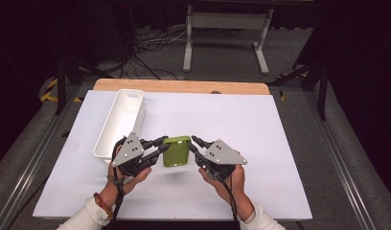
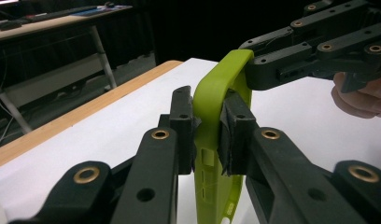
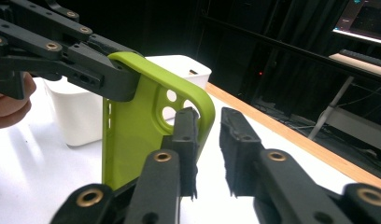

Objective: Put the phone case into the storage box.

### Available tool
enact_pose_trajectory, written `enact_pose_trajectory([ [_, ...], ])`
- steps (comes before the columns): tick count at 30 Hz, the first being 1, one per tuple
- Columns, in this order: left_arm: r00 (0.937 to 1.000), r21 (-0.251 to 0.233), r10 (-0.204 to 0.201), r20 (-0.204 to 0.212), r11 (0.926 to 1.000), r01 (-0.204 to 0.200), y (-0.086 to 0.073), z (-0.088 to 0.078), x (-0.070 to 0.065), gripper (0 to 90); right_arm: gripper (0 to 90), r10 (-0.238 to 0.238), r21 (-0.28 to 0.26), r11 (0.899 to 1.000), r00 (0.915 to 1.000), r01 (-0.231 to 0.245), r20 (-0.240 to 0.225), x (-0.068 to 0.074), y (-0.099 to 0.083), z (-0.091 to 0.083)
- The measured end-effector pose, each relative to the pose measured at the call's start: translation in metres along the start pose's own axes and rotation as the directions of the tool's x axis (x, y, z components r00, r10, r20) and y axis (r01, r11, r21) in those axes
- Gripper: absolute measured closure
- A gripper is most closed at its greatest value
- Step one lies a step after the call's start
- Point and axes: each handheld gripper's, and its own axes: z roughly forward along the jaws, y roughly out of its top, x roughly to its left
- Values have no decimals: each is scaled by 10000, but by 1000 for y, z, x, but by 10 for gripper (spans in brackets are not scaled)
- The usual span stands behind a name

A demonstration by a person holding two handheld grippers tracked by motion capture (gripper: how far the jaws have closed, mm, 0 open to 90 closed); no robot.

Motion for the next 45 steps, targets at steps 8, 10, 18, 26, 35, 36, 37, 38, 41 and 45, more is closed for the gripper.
enact_pose_trajectory([
  [8, 9998, -80, -131, -126, 9999, 130, -1, -1, 3, 781, 724, 148, -76, 9999, 9993, -151, -336, 0, -1, 1],
  [10, 9997, -32, -117, -192, 9999, 116, -1, -1, 4, 780, 690, 234, -118, 9996, 9988, -239, -424, 0, -1, 1],
  [18, 9990, -126, -199, -395, 9997, 194, -2, -7, 10, 780, 590, 24, -164, 9999, 9972, -36, -746, 3, -3, 0],
  [26, 9984, -273, -228, -524, 9994, 214, -2, -13, 14, 780, 524, -413, -90, 9991, 9944, 406, -975, 2, -11, -4],
  [35, 9975, -422, -204, -680, 9990, 176, -1, -21, 19, 780, 457, -935, 33, 9955, 9887, 946, -1175, 1, -21, -11],
  [36, 9974, -437, -234, -680, 9988, 205, -1, -22, 19, 780, 452, -952, 72, 9953, 9885, 967, -1179, 0, -23, -11],
  [37, 9975, -440, -238, -669, 9988, 209, -1, -22, 20, 780, 444, -959, 113, 9951, 9883, 979, -1183, 0, -24, -12],
  [38, 9973, -469, -207, -703, 9987, 174, -1, -22, 20, 780, 439, -952, 129, 9952, 9883, 974, -1189, -1, -25, -13],
  [41, 9971, -444, -244, -725, 9988, 212, -1, -25, 22, 780, 421, -961, 219, 9948, 9890, 992, -1120, -4, -30, -16],
  [45, 9964, -507, -242, -810, 9985, 201, -1, -27, 23, 780, 403, -1054, 294, 9936, 9890, 1090, -1034, -6, -35, -19],
])
